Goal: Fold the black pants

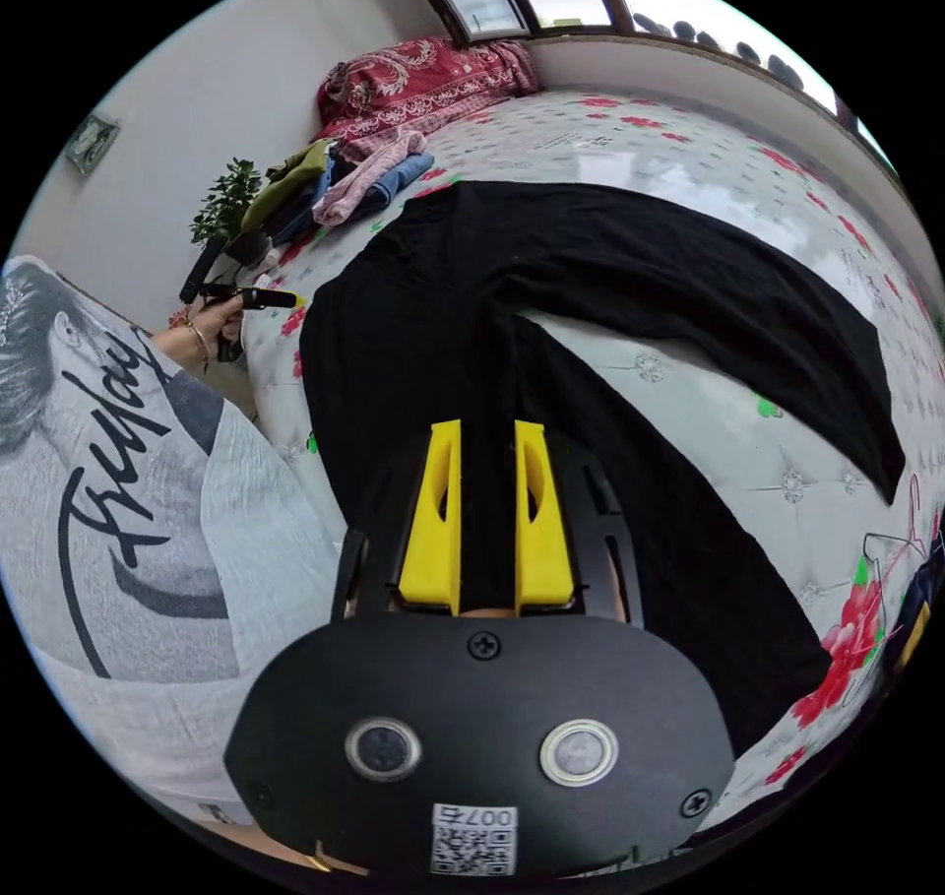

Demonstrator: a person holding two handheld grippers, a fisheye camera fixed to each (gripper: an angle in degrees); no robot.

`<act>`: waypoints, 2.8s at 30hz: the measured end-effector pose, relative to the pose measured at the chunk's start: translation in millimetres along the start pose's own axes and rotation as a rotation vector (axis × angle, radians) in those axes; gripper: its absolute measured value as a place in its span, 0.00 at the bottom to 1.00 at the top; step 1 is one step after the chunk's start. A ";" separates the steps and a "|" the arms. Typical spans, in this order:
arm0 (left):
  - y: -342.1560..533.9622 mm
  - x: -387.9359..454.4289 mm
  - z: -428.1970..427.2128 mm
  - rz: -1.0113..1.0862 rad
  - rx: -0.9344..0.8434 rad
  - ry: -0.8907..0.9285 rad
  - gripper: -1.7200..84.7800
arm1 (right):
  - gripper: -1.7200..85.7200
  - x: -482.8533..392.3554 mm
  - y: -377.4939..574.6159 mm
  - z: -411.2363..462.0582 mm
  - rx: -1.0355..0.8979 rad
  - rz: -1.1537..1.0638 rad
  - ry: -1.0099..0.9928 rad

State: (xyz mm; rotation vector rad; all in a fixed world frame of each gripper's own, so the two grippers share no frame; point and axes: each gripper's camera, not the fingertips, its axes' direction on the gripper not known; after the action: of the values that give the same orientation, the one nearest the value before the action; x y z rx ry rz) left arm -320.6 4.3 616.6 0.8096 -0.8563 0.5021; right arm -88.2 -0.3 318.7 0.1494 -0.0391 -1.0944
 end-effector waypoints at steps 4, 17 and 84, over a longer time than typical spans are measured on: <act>-11.2 -8.0 15.0 -0.002 -0.055 0.085 0.15 | 0.08 -17.4 21.2 8.7 -0.042 0.018 0.049; 7.2 -64.3 -6.1 -0.085 -0.050 0.108 0.02 | 0.09 57.8 230.1 -117.5 0.241 0.871 0.148; -264.3 -1.8 -108.2 -0.094 -0.185 0.041 0.03 | 0.02 336.3 -185.9 -309.9 0.529 0.984 -0.162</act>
State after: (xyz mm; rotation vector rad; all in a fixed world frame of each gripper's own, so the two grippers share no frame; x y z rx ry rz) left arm -92.4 -69.9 461.7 0.6645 -0.8102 0.3500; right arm -65.2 -350.8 -28.0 0.4587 -0.4986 -0.0875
